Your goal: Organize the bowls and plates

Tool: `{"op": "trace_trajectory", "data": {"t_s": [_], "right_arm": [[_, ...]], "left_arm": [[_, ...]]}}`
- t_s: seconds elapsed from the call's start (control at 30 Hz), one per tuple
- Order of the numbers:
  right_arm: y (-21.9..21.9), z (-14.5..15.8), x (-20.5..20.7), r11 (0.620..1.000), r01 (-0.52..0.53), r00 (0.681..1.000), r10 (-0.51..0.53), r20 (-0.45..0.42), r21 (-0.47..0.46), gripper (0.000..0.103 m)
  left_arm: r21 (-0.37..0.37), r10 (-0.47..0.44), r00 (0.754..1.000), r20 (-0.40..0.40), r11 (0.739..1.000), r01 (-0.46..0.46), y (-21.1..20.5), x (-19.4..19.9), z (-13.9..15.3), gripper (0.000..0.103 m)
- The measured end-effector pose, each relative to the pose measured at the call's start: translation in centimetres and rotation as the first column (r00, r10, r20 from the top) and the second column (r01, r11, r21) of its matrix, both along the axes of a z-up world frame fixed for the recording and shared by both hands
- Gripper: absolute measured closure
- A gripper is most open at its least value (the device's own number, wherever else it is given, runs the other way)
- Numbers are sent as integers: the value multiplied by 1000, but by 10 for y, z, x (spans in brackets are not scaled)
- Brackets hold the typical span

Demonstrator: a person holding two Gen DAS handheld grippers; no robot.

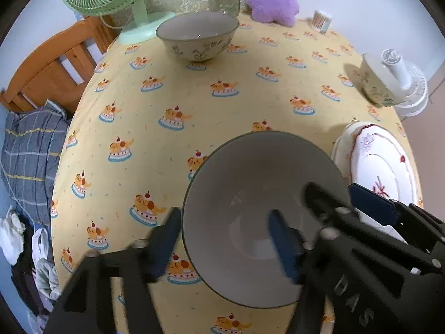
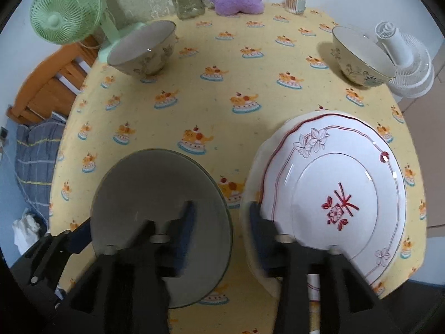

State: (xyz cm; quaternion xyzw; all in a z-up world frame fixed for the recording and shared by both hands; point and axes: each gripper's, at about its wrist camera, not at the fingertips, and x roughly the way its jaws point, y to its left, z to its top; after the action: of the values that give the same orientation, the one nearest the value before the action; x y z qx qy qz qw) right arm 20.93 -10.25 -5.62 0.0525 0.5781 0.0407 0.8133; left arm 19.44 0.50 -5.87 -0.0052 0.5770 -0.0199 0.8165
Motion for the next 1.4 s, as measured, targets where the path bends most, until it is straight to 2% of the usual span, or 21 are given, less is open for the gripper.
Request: {"op": "trace_trajectory", "data": {"t_s": [0.03,0.07,0.1,0.23,0.53,0.63,0.77,0.9,1.1,1.23,1.4], "right_arm": [[1,3,-2,1000,-1,1000,1,12,8,40],[2,5,-4,1000,4,1000,-4,22,-10,30],[3,9,-6,999,16,999,-15,38,-29,24],[6,23,-13,999,31,997,-29,76,-31,24],[17,58,-23,998,55,981,-50,187,-22,24],[23,68,-18,998,54,975,-44,216,-44,24],[26,77,-6,997,57,968,-44,246,-45,24],[29,84,14,998,26,965,-11,261,-55,24],[36,86,51,994,-55,957,81,279,-97,24],[35,81,80,986,-160,952,166,258,-42,24],[37,76,111,971,-220,938,236,253,-92,20]], "left_arm": [[3,-6,1000,9,1000,6,0,-1,2,28],[0,-15,1000,18,1000,15,0,-3,5,26],[-7,-20,999,25,1000,20,2,-3,7,21],[-10,-49,996,69,999,50,6,-7,21,17],[-35,-99,981,169,994,106,22,-5,51,16],[-38,-101,975,200,993,110,24,1,58,16],[-41,-76,972,221,995,88,29,14,66,16],[-92,-19,976,215,995,40,35,32,66,17],[-59,63,969,238,997,-50,35,60,68,17],[-23,90,966,243,996,-87,31,78,68,17],[-9,168,956,240,985,-171,31,100,63,17]]}}
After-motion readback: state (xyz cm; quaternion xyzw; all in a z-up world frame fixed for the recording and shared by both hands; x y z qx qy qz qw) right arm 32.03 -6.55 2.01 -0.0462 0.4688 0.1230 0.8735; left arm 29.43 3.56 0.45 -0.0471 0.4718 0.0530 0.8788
